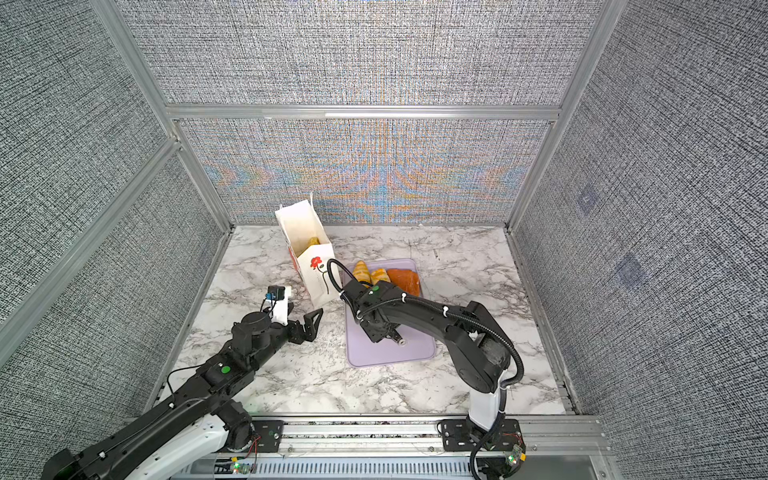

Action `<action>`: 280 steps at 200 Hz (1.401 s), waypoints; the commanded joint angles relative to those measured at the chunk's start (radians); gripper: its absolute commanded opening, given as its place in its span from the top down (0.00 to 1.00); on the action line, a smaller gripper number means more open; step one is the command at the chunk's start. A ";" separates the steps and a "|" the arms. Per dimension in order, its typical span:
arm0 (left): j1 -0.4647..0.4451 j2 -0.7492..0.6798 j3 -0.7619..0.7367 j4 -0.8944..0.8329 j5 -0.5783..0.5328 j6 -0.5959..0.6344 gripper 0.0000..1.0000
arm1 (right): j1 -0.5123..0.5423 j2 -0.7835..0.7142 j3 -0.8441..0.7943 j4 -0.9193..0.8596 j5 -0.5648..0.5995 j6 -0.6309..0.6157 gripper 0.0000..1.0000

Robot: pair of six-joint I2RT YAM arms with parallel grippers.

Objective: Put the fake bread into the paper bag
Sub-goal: 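Squeeze the tongs shut on the yellow striped croissant, right gripper, then lift the croissant in the tongs over to the bag opening, right gripper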

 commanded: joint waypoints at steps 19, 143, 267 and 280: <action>-0.005 0.006 0.007 0.020 0.004 -0.008 0.01 | -0.001 -0.042 -0.013 0.031 -0.016 -0.001 0.56; -0.011 0.010 0.040 -0.011 -0.015 0.015 0.01 | 0.001 -0.130 -0.016 0.043 -0.025 -0.004 0.56; -0.011 0.016 0.101 -0.070 -0.039 0.050 0.01 | -0.001 -0.212 0.042 0.019 -0.042 -0.019 0.56; -0.010 0.014 0.107 -0.069 -0.042 0.055 0.01 | -0.001 -0.220 0.052 0.014 -0.043 -0.019 0.56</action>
